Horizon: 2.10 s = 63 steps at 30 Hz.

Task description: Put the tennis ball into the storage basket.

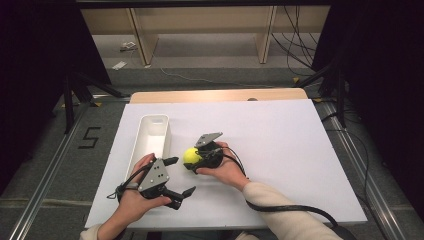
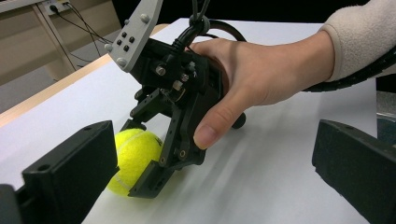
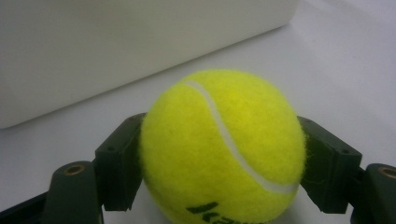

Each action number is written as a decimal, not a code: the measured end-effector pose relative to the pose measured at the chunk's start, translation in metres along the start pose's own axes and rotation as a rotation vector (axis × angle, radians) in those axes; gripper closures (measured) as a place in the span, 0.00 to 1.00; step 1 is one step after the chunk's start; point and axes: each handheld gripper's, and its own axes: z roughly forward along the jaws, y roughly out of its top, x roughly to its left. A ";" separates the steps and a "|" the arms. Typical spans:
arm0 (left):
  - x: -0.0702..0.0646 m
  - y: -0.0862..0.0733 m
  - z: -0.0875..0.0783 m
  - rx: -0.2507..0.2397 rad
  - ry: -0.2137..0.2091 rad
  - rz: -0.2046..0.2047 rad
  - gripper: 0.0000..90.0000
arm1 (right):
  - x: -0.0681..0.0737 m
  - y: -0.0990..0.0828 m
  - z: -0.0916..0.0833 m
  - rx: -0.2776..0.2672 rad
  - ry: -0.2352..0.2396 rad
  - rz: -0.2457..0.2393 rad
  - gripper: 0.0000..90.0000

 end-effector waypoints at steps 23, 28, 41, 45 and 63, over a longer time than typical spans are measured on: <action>0.000 0.000 0.000 0.000 0.003 -0.001 0.00 | 0.002 0.014 -0.036 -0.082 -0.030 0.007 0.29; 0.000 0.000 0.000 0.000 0.003 -0.002 0.00 | 0.002 0.017 -0.044 -0.103 -0.031 0.005 0.29; 0.000 0.000 0.000 0.002 0.004 -0.003 0.00 | 0.005 0.028 -0.064 -0.161 -0.037 -0.004 0.29; 0.000 -0.001 0.000 0.002 0.004 -0.002 0.00 | 0.007 0.031 -0.067 -0.172 -0.036 -0.002 0.29; 0.000 -0.001 0.000 0.002 0.004 -0.002 0.00 | 0.008 0.036 -0.074 -0.197 -0.039 -0.007 0.29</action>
